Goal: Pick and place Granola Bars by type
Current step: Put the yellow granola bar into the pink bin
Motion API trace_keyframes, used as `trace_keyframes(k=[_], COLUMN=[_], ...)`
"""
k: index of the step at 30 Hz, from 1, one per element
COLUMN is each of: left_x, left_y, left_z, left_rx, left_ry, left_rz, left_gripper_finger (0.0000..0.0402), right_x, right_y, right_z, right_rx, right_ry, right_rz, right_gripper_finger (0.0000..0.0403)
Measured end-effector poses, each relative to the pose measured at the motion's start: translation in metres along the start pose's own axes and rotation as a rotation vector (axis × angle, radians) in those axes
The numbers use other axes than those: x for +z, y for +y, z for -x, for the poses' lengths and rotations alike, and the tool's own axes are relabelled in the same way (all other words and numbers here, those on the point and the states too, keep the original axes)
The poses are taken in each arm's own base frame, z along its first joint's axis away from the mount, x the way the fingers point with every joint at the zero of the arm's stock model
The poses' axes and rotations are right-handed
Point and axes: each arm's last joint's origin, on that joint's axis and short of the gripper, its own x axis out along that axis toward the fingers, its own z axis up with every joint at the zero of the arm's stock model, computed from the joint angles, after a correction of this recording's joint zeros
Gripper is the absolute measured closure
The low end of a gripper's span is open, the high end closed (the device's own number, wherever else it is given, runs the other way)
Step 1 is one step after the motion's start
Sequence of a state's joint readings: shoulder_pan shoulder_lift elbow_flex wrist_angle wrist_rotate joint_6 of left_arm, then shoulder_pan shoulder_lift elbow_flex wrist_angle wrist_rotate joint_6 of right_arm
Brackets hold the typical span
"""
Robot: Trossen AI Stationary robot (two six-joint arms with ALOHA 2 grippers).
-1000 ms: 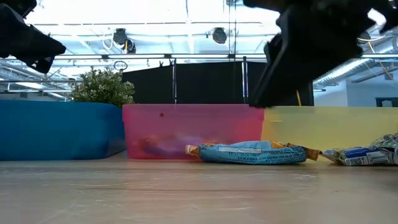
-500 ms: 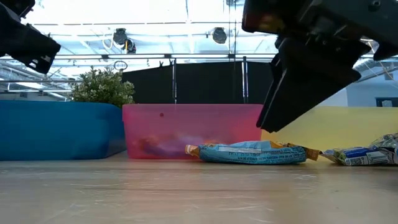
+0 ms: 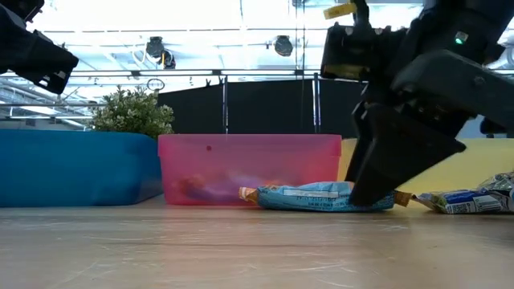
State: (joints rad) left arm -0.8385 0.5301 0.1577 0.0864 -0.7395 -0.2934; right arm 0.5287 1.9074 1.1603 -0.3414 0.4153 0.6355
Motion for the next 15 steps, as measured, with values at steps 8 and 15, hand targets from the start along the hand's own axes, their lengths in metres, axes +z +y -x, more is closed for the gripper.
trace_keyframes(k=[8,15], left_x=[0.000,0.000], left_y=[0.000,0.000], left_z=[0.000,0.000], left_rx=[0.000,0.002], left_ry=[0.001,0.002], left_rz=[-0.004,-0.007], left_gripper_finger=[0.0357,0.0357], right_x=[-0.007,-0.008], right_y=[-0.002,0.007], right_z=[-0.006,-0.006], right_rx=[0.083,0.187], right_ry=[-0.009,-0.012], right_rz=[0.043,0.086], right_gripper_finger=[0.0204,0.0224])
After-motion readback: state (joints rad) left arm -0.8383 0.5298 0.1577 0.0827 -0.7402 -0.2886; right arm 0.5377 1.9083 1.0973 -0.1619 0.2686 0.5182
